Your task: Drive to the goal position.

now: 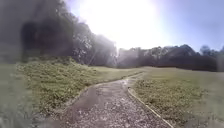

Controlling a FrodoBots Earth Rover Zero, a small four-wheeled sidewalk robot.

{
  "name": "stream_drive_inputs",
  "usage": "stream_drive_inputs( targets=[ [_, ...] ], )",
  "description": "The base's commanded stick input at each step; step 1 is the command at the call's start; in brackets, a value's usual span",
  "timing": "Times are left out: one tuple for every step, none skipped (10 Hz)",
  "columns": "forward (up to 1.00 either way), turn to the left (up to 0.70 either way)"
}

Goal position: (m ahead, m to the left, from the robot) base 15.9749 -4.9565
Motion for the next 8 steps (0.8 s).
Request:
stream_drive_inputs(
  targets=[
    [0.5,0.0],
    [0.5,0.0],
    [0.5,0.0],
    [0.5,0.0],
    [0.5,0.0],
    [0.5,0.0],
    [0.5,0.0],
    [0.5,0.0]
  ],
)
